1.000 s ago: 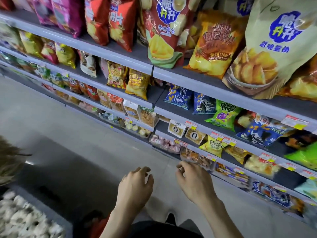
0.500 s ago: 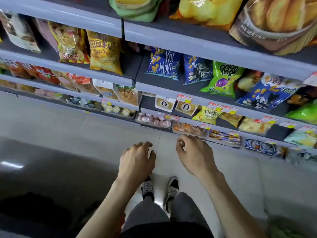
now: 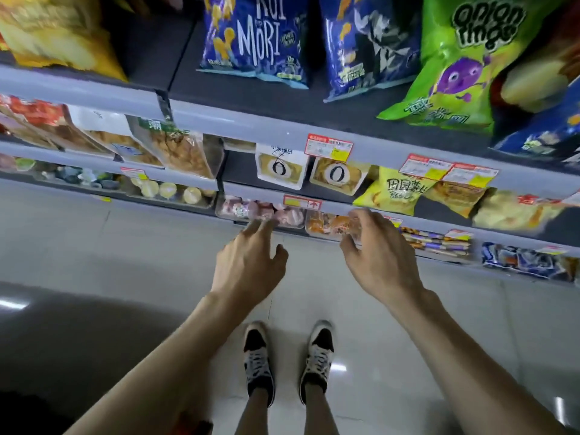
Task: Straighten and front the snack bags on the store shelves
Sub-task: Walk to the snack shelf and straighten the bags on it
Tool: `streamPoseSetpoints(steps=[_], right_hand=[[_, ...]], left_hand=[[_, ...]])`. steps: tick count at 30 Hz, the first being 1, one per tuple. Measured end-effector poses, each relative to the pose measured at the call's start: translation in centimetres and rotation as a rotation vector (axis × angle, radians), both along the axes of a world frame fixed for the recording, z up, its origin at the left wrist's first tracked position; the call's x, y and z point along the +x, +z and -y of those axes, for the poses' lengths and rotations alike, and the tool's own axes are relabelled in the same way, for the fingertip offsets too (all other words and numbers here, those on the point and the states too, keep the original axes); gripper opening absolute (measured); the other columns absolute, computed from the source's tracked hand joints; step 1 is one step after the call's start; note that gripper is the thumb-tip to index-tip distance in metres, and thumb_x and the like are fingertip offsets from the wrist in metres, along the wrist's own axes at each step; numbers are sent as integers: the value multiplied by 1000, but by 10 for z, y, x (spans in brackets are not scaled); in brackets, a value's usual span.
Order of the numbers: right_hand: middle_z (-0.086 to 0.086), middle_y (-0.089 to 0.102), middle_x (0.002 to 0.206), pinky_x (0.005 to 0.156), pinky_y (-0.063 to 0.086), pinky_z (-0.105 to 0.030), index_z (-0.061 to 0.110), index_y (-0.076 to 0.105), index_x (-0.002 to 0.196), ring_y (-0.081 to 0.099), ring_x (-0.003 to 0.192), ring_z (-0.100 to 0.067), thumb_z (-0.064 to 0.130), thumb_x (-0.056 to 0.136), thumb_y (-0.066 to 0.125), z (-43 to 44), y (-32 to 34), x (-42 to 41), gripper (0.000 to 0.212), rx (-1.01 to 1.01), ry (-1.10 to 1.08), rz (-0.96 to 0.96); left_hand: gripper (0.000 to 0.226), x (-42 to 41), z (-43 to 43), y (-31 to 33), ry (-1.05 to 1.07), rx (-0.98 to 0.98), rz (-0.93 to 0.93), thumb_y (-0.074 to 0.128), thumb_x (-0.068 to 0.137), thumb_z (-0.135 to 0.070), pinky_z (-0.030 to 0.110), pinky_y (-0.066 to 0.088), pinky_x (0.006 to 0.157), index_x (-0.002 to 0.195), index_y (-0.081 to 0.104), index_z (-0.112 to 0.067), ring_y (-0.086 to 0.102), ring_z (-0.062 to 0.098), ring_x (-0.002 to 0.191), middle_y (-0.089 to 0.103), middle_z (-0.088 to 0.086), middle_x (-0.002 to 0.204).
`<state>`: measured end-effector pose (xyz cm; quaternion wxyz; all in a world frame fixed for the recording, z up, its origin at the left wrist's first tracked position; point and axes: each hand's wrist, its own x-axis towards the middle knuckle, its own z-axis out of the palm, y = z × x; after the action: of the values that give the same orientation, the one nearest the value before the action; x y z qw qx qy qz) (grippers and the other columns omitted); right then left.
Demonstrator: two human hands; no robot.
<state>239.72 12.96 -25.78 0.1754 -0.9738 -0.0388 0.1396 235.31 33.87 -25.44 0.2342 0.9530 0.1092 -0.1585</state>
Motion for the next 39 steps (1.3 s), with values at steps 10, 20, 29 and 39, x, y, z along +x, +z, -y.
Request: streamPoseSetpoints(steps=[10,20,29,39], right_hand=[[-13,49,156,112,45,-48,20,22,162,50,139,-35,33,94,62,-3,-116,70,80,372,-425,-207],[-11,54,153,110,49,-41,16,16,161,59,132,-32,10,96,66,-28,-166,108,82,664,-680,-52],[-13,46,154,106,51,-50,18,22,159,57,128,-39,27,101,61,-34,-179,134,70,642,-794,-26],[-12,50,147,87,42,-36,25,22,162,56,128,-36,39,106,55,-26,-193,151,66,511,-707,-80]], left_hand=[[98,98,14,-145,295,-235,182,77,89,-36,41,48,87,164,17,-20,55,34,127,38,10,154],[153,170,25,-189,591,-337,308,97,63,-49,47,42,116,167,-10,-16,34,38,150,14,15,168],[130,199,19,-187,675,-398,324,95,55,-37,45,45,113,158,18,-14,39,31,126,32,12,136],[116,169,-11,-177,863,-507,440,92,53,-39,29,36,105,145,30,-8,36,27,121,35,11,132]])
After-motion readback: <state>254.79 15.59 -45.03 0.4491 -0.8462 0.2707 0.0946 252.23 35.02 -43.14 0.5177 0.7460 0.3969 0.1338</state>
